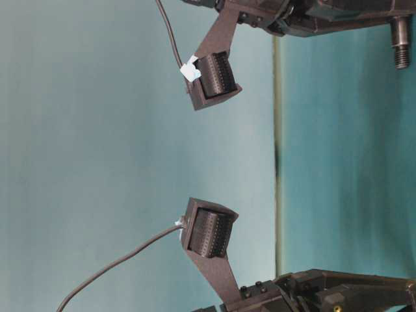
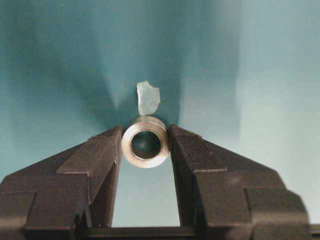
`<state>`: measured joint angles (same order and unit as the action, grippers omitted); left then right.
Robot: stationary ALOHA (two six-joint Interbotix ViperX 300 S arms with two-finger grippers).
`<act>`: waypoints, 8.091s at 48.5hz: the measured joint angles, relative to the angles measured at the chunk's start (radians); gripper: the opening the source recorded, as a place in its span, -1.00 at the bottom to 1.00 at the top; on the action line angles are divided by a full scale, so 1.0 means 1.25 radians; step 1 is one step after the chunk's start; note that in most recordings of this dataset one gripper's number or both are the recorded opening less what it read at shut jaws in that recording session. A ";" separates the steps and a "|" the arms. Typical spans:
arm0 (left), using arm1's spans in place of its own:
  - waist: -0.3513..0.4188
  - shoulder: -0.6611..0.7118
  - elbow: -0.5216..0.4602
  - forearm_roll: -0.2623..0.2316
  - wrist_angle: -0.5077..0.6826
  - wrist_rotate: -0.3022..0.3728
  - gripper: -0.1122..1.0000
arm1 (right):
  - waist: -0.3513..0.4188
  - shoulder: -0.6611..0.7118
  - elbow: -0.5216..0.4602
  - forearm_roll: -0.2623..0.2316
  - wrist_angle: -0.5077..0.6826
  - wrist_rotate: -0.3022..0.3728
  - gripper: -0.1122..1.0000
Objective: Insert the washer onto the shaft with both hands.
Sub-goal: 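Lift the washer and shaft off the table with both grippers, then rotate both grippers to face each other, aligning washer with shaft tip, then move the shaft tip into the washer hole, grippers converging, then push the washer along the shaft down to the hex collar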
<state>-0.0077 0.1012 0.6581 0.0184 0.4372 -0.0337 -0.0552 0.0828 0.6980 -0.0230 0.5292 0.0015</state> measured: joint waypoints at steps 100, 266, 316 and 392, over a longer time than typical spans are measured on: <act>-0.031 -0.148 0.126 0.000 -0.524 -0.011 -0.15 | 0.101 -0.168 0.231 0.056 -0.497 0.085 -0.79; -0.053 0.018 0.016 0.000 -0.670 -0.104 -0.15 | 0.131 -0.075 0.253 0.056 -0.841 0.137 -0.80; -0.059 0.063 -0.026 0.000 -0.670 -0.104 -0.15 | 0.134 -0.075 0.253 0.056 -0.841 0.139 -0.80; -0.060 0.106 -0.082 0.000 -0.633 -0.097 -0.16 | 0.129 -0.067 0.237 0.055 -0.841 0.137 -0.80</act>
<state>-0.0828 0.2332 0.5553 0.0184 -0.3543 -0.1549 0.1058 -0.0015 0.9940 0.0460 -0.5216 0.1733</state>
